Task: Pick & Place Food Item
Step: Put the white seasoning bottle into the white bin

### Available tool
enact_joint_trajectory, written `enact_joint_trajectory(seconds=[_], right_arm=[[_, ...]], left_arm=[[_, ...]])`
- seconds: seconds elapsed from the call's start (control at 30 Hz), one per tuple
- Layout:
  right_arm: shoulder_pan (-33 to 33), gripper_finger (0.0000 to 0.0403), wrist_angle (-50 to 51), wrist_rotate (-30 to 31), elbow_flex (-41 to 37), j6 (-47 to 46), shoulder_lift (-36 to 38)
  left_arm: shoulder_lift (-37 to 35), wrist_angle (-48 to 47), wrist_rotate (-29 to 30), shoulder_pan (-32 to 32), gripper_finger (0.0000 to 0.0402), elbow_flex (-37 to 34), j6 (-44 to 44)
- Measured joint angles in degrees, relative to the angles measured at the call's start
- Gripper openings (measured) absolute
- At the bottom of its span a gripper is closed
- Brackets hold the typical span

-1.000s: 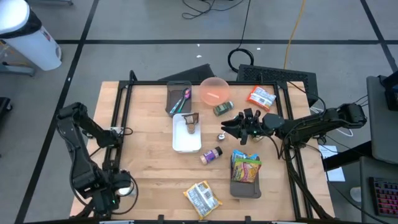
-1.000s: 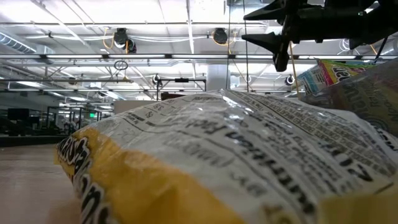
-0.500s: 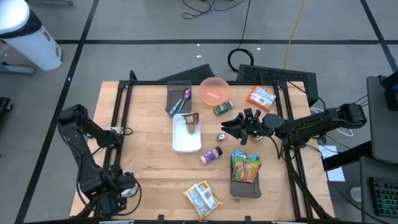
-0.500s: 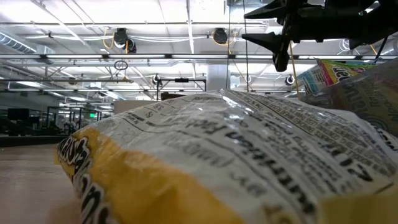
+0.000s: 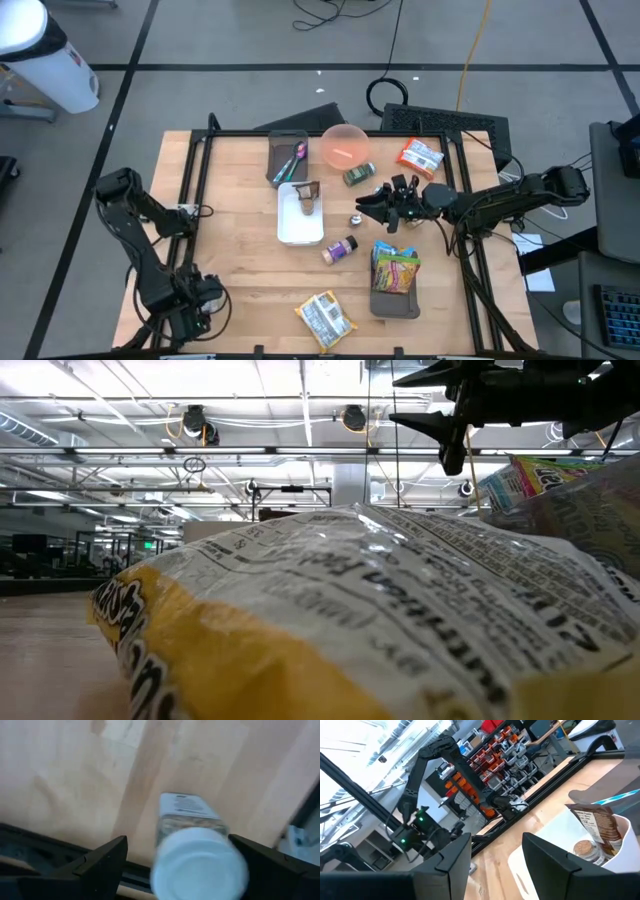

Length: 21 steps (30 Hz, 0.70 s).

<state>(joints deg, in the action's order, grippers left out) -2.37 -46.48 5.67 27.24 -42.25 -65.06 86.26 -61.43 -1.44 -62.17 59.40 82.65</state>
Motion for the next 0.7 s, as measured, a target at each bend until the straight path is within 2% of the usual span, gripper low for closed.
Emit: enact_joint_trajectory(seconds=[0.3,0.43,0.6,0.7], right_arm=[[0.00,0.0169,-0.02,0.02,0.00,-0.60,0.00],[0.00,0.0169,-0.02,0.11,0.00,-0.60,0.00],[0.18,0.0169,0.00,0.19,0.00,-0.05,0.00],[0.55,0.0169,0.00,0.21,0.00,0.09,0.00]], left_arm=[[-0.02,9.85,-2.01,0.00,0.0317,-6.55,1.13],[-0.02,9.73,-3.19,0.00,0.0280,-6.80,1.22],[-0.36,9.62,-6.61,1.14,0.0206,-6.79,1.18],[-1.94,10.07,-6.22,2.50,0.0207,-6.82,1.41]])
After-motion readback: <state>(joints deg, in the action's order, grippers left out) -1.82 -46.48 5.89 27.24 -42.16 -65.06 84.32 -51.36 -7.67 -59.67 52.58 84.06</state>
